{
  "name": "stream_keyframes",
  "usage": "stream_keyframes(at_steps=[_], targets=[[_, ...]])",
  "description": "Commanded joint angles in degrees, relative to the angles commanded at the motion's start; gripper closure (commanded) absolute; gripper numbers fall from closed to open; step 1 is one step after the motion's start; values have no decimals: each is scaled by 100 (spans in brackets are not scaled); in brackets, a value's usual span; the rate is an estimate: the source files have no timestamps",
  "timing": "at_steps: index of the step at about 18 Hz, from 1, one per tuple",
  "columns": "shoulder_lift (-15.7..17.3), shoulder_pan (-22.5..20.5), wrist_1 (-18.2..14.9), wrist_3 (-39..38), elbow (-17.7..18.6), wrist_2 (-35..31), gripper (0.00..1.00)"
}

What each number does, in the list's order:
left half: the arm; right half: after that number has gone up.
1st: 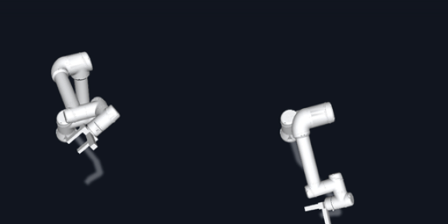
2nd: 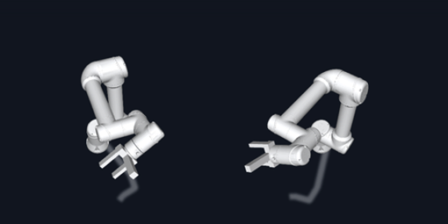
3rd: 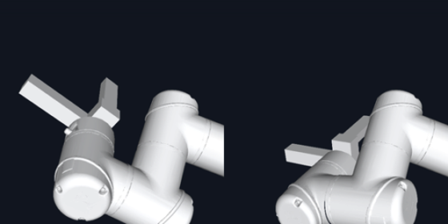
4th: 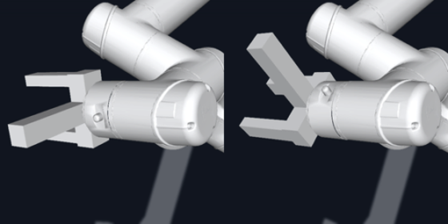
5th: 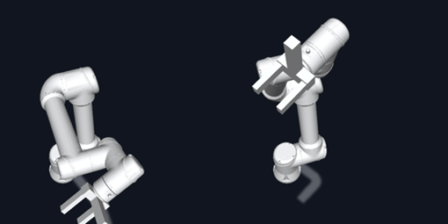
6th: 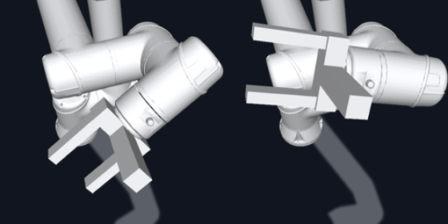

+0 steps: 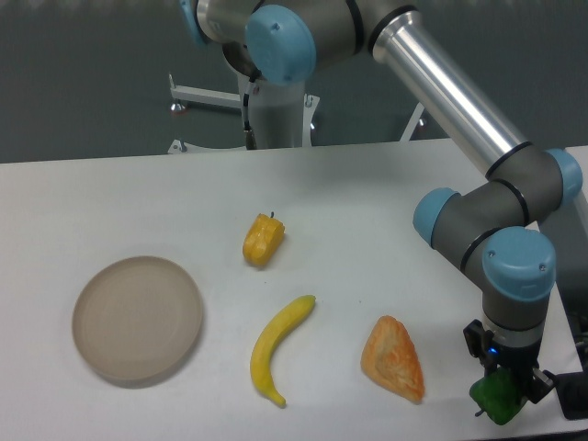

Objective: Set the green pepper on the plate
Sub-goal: 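Carry the held green pepper across the table over the beige plate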

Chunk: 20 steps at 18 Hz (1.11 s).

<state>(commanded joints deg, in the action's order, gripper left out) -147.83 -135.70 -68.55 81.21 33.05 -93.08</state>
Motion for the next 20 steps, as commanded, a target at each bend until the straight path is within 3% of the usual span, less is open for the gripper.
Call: stream_keyframes(at_steps=[5, 7, 12, 17, 20], targets=[[149, 88, -26, -35, 140, 88, 60], [385, 97, -53, -53, 420, 167, 60], [1413, 237, -70, -482, 1703, 448, 60], [2424, 755, -70, -1597, 2995, 545, 60], [2855, 1203, -62, -2590, 3514, 563, 60]])
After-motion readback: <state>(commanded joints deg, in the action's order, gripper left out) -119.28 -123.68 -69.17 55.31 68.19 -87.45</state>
